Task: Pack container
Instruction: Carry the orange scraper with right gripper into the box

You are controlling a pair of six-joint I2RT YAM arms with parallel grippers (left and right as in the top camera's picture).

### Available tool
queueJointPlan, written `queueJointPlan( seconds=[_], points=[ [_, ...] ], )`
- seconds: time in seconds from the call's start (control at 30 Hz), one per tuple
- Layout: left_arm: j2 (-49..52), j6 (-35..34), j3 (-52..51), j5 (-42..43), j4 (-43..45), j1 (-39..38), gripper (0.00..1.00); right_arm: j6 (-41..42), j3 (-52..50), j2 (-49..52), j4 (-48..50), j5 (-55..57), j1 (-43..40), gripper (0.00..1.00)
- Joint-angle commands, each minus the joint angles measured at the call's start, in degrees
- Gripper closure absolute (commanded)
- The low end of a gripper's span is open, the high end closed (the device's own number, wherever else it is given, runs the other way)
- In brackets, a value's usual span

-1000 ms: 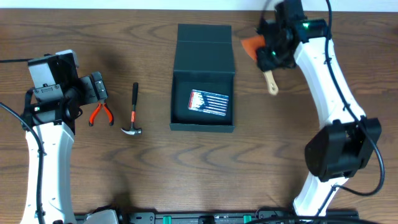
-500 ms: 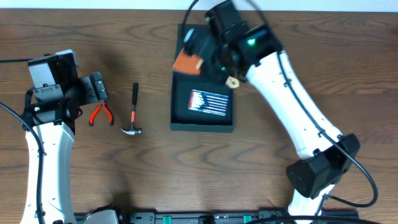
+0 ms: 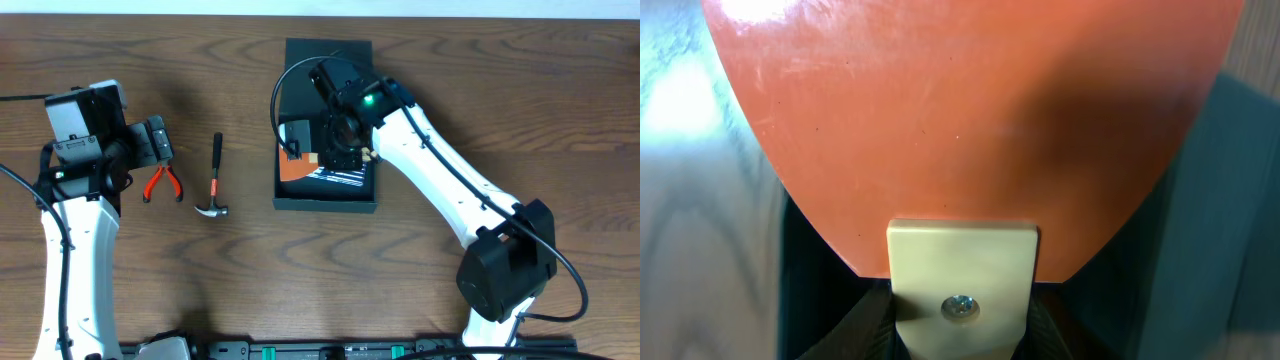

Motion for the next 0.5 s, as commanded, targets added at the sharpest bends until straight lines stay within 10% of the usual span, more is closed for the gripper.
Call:
queueJointPlan(
  seconds=[0.0,0.47],
  points=[
    [0.55,0.37,0.9,0.33,-0.15,0.2,0.02,-2.64,-2.73,0.11,2.97,-5.73,0.07,0.99],
    [0.55,0.37,0.92,0.33,-0.15,0.2,0.02,-2.62,-8.33,1.49,7.43,-7.48,-1.97,0.99]
  ],
)
